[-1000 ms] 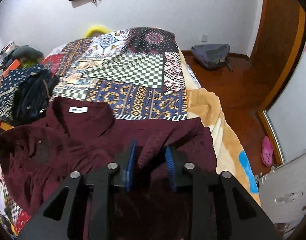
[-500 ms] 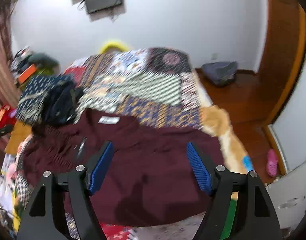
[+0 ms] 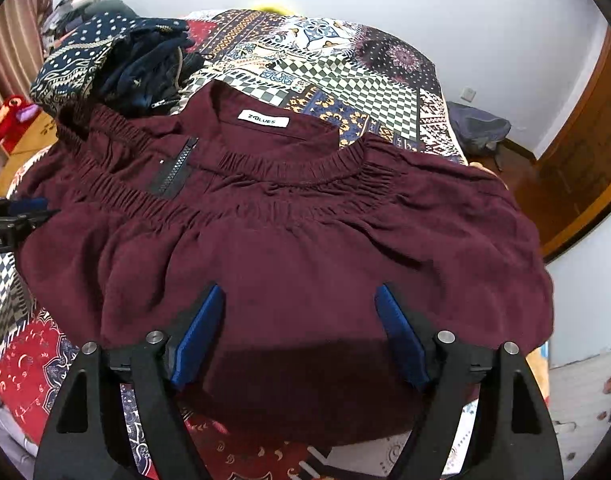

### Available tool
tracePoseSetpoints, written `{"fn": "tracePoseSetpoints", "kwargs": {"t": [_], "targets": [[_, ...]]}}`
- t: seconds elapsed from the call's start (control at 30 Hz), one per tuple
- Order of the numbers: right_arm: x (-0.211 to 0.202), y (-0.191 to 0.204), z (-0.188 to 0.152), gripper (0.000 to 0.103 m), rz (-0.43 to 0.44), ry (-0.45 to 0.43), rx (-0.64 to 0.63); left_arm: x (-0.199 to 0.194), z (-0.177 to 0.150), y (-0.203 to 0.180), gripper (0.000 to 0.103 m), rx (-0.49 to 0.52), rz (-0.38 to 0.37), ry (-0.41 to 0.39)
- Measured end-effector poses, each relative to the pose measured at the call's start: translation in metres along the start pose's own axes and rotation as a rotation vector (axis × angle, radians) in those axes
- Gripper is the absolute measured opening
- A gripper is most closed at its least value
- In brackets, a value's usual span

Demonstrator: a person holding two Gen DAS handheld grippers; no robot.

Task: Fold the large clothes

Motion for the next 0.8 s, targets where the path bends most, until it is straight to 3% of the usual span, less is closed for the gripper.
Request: {"fn": "tracePoseSetpoints", "kwargs": {"t": [0.17,0.27,0.4,0.53,0.6,0.73,0.8], "targets": [[-0.012,0.003,0.008,0.076,0.056,-0.013,0.024,-0.024,-0.001,0.017,0.068,-0.075,-0.004,-0.050],[-0.020,0.012,0.013,0.076,0.075,-0.040,0.031,-0.041,-0.006,0.035,0.069,-0.129,0.034,-0.093],[-0.028,0.027,0.018,0.076,0.110,-0.079,0.032,-0.055,-0.015,0.063,0.080,-0.225,0.123,-0.134],[-0.030,0.043,0.022,0.076,0.126,-0.094,0.010,-0.053,-0.026,0.087,0.080,-0.315,0.126,-0.123],[-0.026,0.052,0.022,0.076,0.123,-0.090,-0.011,-0.050,-0.035,0.097,0.080,-0.375,0.084,-0.104],[-0.013,0.064,0.018,0.076,0.133,-0.052,-0.041,-0.030,-0.048,0.107,0.081,-0.550,-0.190,-0.030],[-0.004,0.067,0.014,0.076,0.139,-0.022,-0.041,-0.018,-0.052,0.107,0.081,-0.611,-0.286,0.000]]}}
Point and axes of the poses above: each gripper's, at about its wrist camera, not at the fingertips, and x roughly the way its jaws point, y to its left, z to its top, the point moved 3 cm from there along x, roughly the way its jaws point
